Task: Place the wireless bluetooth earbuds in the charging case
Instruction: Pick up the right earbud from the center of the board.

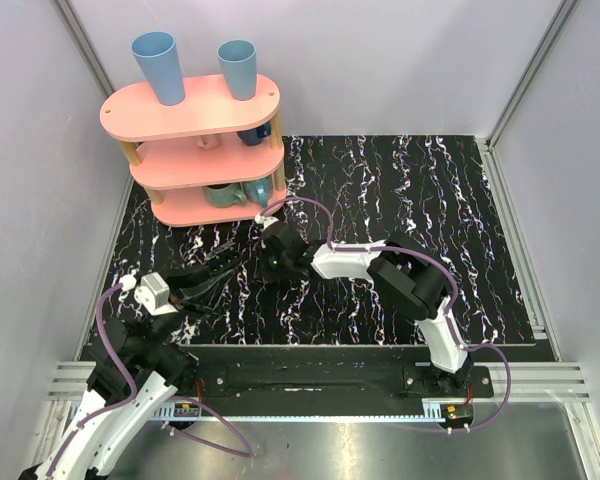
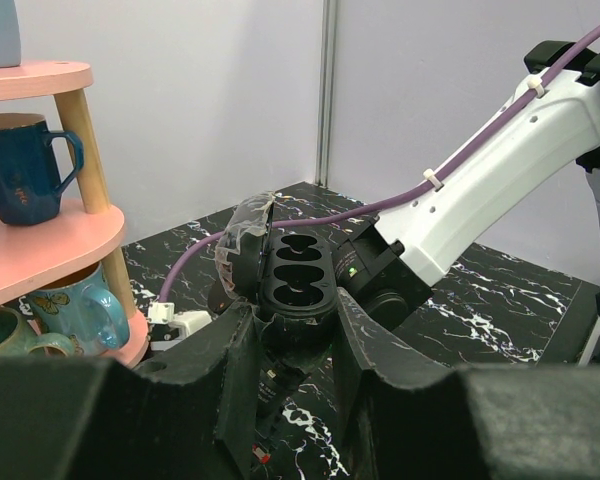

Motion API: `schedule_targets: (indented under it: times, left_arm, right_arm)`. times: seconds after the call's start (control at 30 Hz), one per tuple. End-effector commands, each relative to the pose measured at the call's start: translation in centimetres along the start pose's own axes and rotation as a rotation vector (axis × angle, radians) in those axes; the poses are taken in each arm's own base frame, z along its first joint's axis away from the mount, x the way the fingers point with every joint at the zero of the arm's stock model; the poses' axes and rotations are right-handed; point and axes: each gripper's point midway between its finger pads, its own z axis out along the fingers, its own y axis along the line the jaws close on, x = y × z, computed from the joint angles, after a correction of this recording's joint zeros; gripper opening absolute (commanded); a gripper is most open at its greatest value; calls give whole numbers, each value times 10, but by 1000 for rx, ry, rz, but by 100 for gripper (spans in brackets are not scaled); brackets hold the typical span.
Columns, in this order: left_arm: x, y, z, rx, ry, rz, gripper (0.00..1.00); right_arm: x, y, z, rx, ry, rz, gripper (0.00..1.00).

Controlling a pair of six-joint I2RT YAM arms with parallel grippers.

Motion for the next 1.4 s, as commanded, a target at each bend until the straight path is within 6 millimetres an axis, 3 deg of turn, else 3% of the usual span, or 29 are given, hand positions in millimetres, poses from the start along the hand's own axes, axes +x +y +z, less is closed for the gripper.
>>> schedule_targets:
  times: [0.0, 0.2, 0.23, 0.93, 1.1, 1.37]
  left_arm:
    - [-31, -4, -5, 8, -82, 8, 0]
    - [-31, -4, -5, 7, -82, 6, 0]
    - [-30, -4, -5, 7, -80, 6, 0]
    - [-30, -2, -5, -2, -81, 5, 0]
    - [-29, -3, -5, -1, -78, 4, 0]
    - [-30, -3, -5, -1, -81, 2, 0]
  right_arm:
    - [35, -1, -6, 24, 104, -6, 12]
    - [35, 6, -4, 8, 117, -16, 13]
    - [36, 6, -2, 6, 122, -19, 18]
    - [49, 2, 8, 4, 178, -41, 36]
    - [56, 3, 9, -16, 201, -47, 35]
    - [51, 6, 9, -24, 185, -42, 24]
